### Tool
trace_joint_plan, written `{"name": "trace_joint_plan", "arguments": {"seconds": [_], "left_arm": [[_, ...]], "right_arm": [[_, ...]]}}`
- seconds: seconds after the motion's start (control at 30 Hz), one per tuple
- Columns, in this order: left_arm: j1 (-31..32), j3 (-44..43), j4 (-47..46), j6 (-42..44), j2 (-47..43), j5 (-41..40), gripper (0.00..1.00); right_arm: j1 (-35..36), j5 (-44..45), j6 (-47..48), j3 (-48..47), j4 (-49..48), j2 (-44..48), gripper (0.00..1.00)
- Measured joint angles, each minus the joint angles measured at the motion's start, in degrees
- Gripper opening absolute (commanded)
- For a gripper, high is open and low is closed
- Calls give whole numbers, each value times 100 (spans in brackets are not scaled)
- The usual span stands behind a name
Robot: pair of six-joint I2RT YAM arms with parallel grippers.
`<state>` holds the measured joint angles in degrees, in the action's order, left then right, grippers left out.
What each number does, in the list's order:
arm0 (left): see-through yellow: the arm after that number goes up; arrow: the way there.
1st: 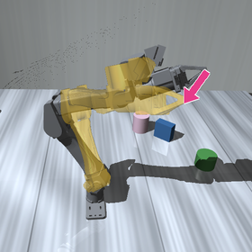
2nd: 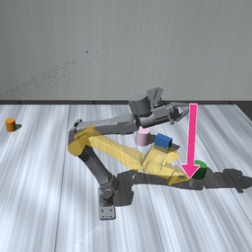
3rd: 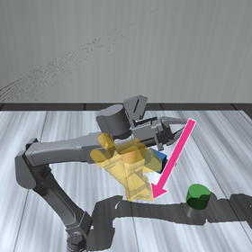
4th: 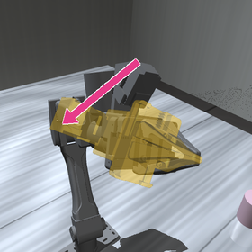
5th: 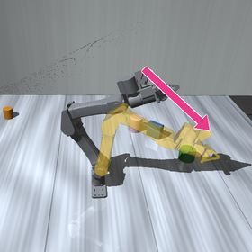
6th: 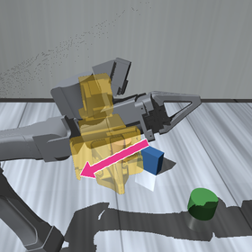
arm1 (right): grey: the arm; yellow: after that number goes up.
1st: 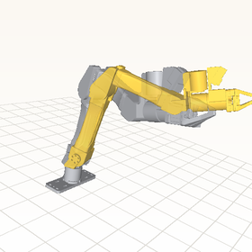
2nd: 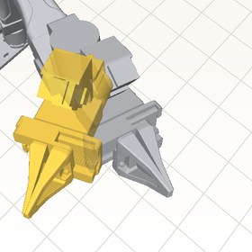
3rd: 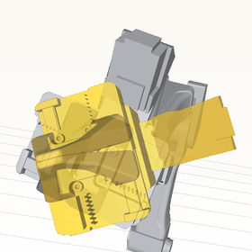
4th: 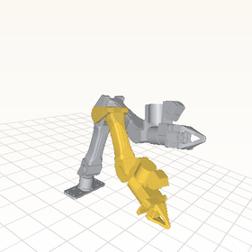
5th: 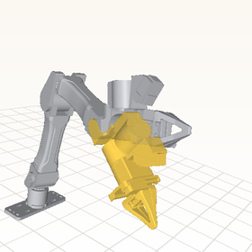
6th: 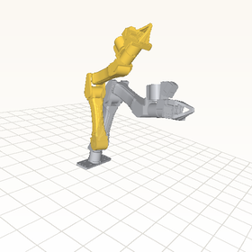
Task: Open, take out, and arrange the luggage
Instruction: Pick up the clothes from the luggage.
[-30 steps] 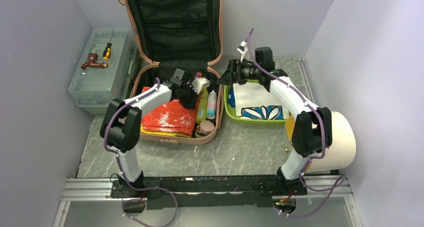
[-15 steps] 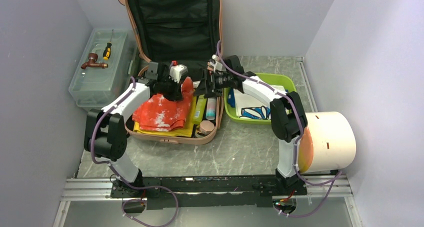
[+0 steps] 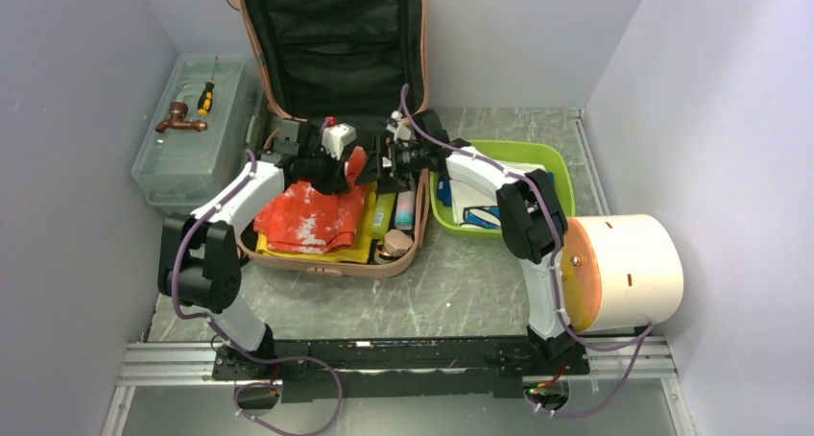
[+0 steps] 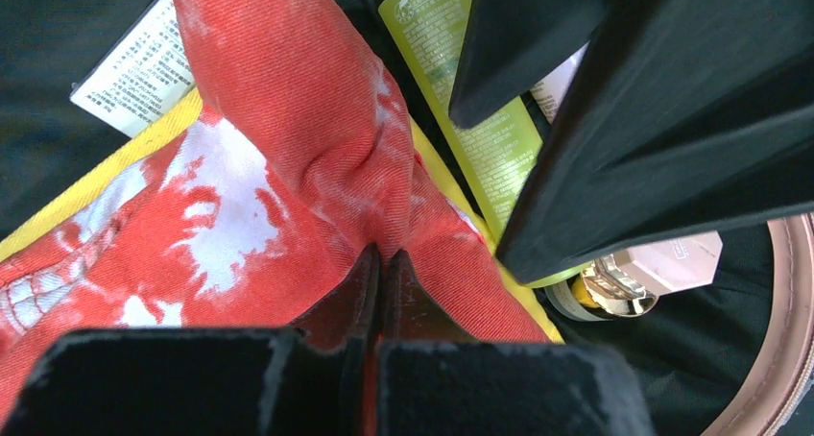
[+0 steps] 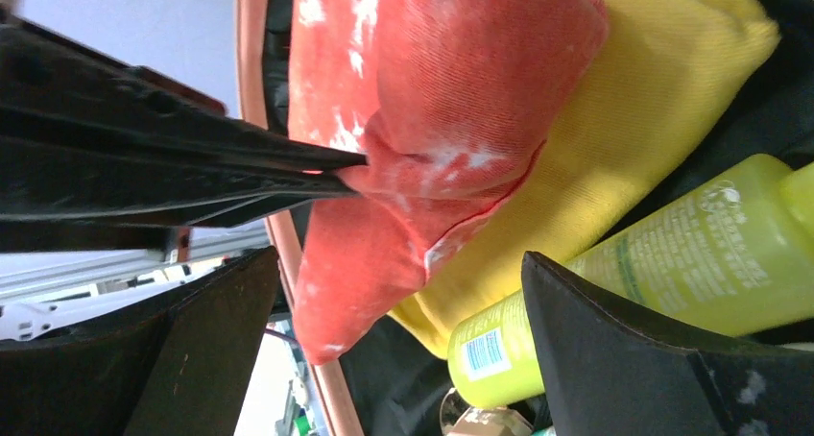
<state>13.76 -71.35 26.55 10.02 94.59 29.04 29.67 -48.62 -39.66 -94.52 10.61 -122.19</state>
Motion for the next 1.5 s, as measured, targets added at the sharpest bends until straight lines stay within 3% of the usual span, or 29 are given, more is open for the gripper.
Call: {"name": "trace_joint_plan", "arguments": {"seconds": [0.33, 0.37, 0.5, 0.6, 0.87, 1.17, 1.33, 1.43, 1.5], "left_arm": [[-94, 85, -22, -26, -299, 28, 1], [-94, 85, -22, -26, -308, 31, 11], [-105, 85, -22, -28, -310, 39, 71], [-295, 85, -59, -48, -326, -127, 91], [-1075, 20, 44, -173, -796, 212, 99], [-2269, 361, 42, 79, -2085, 669, 100], [-3099, 1075, 321, 345, -2398, 1344, 100], [-3869, 1272, 726, 601, -2341, 1856, 99], [-4461, 1266, 1073, 887, -2264, 2282, 100]], "right_arm": [[341, 356, -76, -238, 361, -321, 100], [337, 317, -140, -238, 319, -337, 100], [337, 164, -334, -267, 173, -420, 100], [321, -37, -420, -297, 175, -476, 100], [323, -101, -511, -326, 92, -533, 100], [492, 258, -111, -660, 472, -647, 99], [612, 389, 129, -798, 549, -745, 76], [625, 461, 240, -798, 551, -798, 45], [619, 505, 308, -796, 566, -835, 17]]}}
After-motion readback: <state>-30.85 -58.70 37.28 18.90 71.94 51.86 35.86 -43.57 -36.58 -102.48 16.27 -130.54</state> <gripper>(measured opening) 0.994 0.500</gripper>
